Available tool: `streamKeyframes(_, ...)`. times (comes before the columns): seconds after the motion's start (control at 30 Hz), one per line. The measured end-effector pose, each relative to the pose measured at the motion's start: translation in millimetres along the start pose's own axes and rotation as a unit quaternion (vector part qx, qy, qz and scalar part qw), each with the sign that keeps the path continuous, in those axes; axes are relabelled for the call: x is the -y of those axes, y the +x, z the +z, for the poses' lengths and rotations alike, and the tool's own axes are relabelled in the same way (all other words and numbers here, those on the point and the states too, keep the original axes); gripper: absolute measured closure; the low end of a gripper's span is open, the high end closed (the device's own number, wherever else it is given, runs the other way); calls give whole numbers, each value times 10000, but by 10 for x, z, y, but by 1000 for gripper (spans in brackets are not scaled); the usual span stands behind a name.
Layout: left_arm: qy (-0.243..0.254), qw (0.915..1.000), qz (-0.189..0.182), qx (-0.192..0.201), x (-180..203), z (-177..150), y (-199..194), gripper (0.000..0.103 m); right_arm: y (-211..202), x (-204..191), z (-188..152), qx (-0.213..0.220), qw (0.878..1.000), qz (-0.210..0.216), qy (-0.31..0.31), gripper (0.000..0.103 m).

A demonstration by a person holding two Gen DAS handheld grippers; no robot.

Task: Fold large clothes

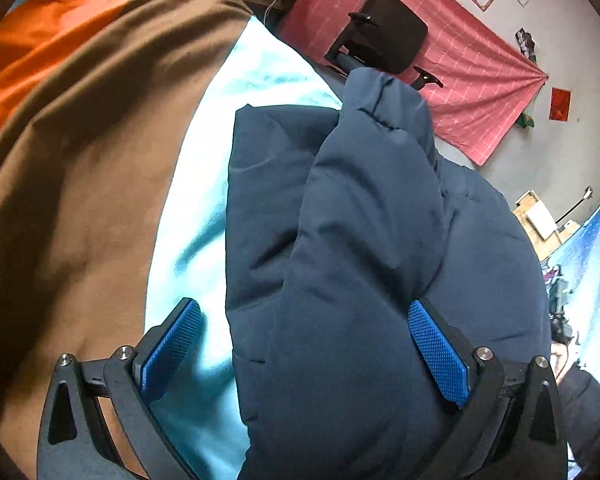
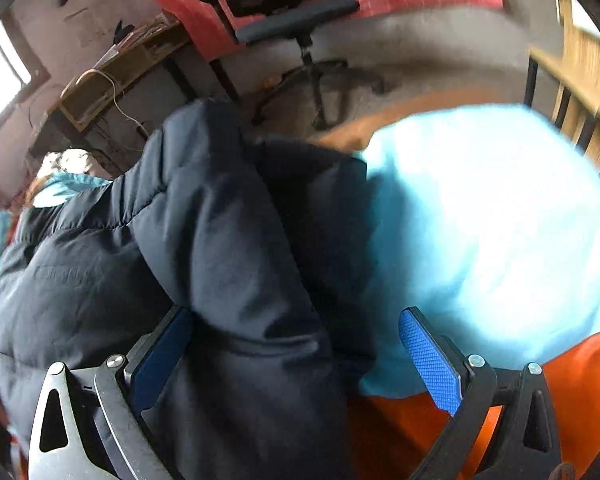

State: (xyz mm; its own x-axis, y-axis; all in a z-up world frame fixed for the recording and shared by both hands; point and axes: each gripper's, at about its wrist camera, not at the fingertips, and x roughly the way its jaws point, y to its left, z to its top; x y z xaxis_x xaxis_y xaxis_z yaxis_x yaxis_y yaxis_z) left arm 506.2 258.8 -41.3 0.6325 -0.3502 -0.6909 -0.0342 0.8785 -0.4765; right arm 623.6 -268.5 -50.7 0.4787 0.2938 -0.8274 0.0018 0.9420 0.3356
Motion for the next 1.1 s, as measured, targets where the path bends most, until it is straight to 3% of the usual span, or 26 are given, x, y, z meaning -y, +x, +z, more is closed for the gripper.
streamKeyframes(0.2, -17, 9997, -227, -16, -92, 49, -1, 1, 141, 329, -33, -378, 9905, 1031, 829, 0)
streamKeyframes(0.47, -270, 9971, -679, -230, -275, 101, -36, 1, 175, 419, -106, -403, 9814, 1523, 1097, 0)
streamKeyframes(0.6, -222, 9959, -803, -344, -286, 162, -93, 1, 175, 544, -151, -363, 9693, 1987, 1405, 0)
streamKeyframes(0.77, -92, 9938, -983, -507, -145, 258, -108, 1, 148, 516, -180, -539, 9661, 2126, 1362, 0)
streamKeyframes(1.1, -150, 9950, -754, -633, -24, 334, -80, 7, 229, 410, -140, -967, 9611, 2092, 1522, 0)
